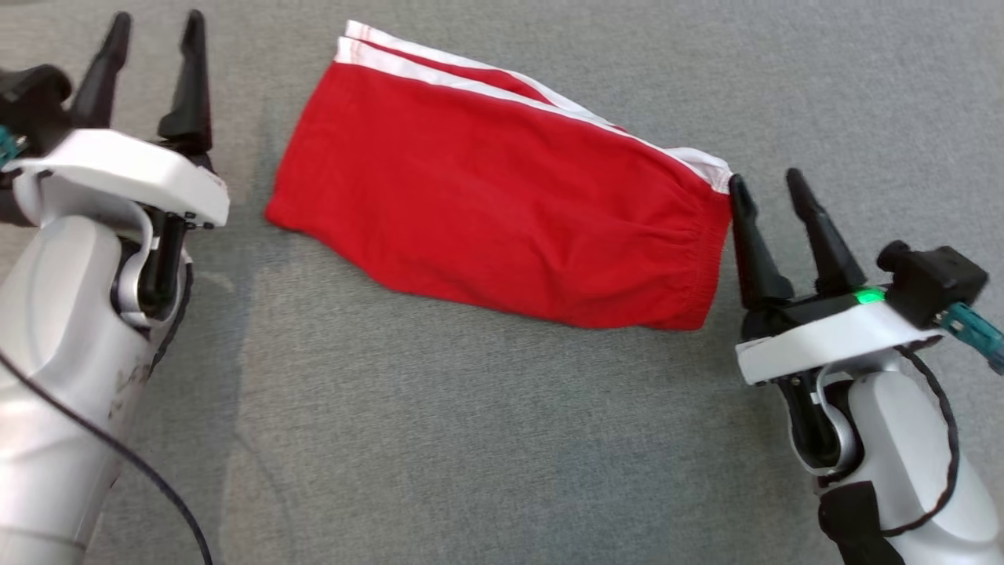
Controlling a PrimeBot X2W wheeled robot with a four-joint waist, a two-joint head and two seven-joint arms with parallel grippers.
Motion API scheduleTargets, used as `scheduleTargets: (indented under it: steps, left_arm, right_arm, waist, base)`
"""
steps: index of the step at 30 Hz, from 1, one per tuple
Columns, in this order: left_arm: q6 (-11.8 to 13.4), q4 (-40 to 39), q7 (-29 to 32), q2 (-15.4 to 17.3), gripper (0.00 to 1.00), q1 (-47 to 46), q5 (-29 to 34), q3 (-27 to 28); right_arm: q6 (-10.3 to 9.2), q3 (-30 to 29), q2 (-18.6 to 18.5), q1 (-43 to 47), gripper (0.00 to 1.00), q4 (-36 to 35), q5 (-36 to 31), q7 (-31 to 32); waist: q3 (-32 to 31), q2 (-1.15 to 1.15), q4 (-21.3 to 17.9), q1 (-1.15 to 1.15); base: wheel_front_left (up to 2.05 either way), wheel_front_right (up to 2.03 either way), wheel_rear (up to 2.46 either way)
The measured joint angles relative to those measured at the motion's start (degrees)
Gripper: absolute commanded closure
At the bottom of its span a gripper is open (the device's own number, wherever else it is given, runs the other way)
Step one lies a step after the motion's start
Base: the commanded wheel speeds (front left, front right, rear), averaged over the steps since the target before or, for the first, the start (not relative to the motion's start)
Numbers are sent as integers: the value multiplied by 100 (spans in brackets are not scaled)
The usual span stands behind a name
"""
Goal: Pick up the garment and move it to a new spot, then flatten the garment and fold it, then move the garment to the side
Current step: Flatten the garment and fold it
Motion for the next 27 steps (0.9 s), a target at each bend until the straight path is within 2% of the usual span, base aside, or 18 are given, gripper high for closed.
scheduleTargets:
  steps: [6, 11, 19, 27]
  left_arm:
    - [670, -1763, -5, 180, 0, 1199, 665, 877]
    - [1059, -2832, -7, 227, 0, 2163, 1246, 1109]
    - [1182, -3384, 25, 258, 0, 3062, 1512, 1017]
    - [1179, -3433, 318, 334, 0, 3180, 1504, 857]
  right_arm:
    - [0, -468, 29, 237, 0, -420, -622, -69]
    - [0, -803, 57, 441, 0, -748, -1148, -101]
    - [0, -1117, 70, 892, 0, -1078, -1537, 36]
    - [0, -1280, 104, 1146, 0, -1288, -1483, 203]
  waist:
    - [-199, 0, 213, 0]
    - [-377, 0, 347, 0]
    - [-599, 0, 506, 0]
    - [-637, 0, 513, 0]
  base:
    - [0, 0, 0]
    - [0, 0, 0]
    - [0, 0, 0]
    - [0, 0, 0]
